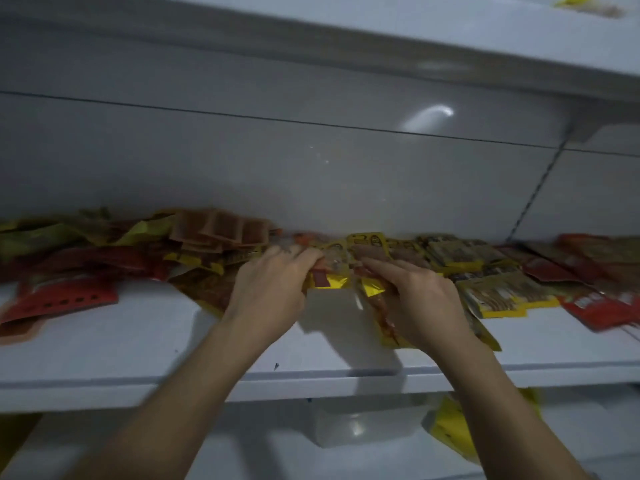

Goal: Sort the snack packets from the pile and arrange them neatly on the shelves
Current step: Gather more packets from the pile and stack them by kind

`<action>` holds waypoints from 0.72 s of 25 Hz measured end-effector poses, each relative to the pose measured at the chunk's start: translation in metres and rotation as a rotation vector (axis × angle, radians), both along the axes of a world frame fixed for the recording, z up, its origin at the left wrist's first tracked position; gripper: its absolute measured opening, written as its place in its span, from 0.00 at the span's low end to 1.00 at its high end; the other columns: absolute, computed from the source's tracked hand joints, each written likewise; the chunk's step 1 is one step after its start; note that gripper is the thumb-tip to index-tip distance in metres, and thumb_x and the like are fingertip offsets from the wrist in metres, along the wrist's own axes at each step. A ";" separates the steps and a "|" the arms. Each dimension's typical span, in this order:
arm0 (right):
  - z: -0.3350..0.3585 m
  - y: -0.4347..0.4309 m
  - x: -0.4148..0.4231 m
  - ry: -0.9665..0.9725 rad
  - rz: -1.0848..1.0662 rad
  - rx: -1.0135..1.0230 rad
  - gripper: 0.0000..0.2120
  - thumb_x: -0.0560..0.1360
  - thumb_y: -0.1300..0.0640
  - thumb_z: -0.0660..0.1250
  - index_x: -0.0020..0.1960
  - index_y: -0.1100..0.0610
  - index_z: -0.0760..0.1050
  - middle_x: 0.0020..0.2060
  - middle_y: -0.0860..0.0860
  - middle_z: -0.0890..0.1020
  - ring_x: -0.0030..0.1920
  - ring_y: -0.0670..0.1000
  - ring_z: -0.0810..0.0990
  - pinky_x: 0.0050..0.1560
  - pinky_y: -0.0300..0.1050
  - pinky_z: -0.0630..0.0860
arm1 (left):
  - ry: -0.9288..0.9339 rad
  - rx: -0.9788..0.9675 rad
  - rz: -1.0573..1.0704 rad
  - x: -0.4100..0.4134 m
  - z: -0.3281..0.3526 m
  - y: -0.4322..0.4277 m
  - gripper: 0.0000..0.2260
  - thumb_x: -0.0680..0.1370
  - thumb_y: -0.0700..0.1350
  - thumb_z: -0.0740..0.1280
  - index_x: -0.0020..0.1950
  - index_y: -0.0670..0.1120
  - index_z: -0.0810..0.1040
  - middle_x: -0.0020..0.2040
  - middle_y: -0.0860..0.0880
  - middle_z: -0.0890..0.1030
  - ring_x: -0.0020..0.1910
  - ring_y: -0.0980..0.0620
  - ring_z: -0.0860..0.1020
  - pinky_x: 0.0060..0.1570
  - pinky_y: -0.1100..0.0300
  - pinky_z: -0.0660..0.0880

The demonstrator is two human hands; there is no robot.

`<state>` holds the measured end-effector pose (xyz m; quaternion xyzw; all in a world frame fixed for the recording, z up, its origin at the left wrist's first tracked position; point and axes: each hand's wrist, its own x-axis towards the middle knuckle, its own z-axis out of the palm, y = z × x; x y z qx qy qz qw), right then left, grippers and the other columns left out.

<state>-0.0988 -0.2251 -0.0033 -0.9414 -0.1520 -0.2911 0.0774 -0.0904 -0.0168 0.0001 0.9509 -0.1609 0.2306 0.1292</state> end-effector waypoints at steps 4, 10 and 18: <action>-0.017 -0.051 -0.014 -0.042 -0.261 0.003 0.28 0.63 0.66 0.73 0.61 0.47 0.81 0.55 0.48 0.84 0.46 0.55 0.85 0.31 0.42 0.77 | 0.056 0.069 -0.053 0.004 -0.015 -0.052 0.28 0.75 0.39 0.62 0.73 0.56 0.63 0.69 0.54 0.71 0.65 0.48 0.68 0.54 0.54 0.71; -0.046 -0.110 -0.021 0.225 -0.273 0.013 0.28 0.73 0.59 0.64 0.71 0.42 0.70 0.69 0.45 0.73 0.64 0.53 0.76 0.55 0.47 0.75 | 0.212 0.134 -0.103 -0.003 -0.047 -0.135 0.29 0.76 0.39 0.62 0.76 0.50 0.60 0.74 0.49 0.65 0.69 0.45 0.63 0.63 0.51 0.66; -0.075 -0.143 -0.006 0.427 -0.074 0.120 0.34 0.75 0.32 0.36 0.77 0.41 0.56 0.78 0.43 0.56 0.77 0.45 0.51 0.75 0.47 0.51 | 0.380 0.006 0.028 -0.011 -0.073 -0.165 0.30 0.81 0.64 0.42 0.81 0.54 0.46 0.81 0.54 0.45 0.79 0.53 0.42 0.76 0.49 0.51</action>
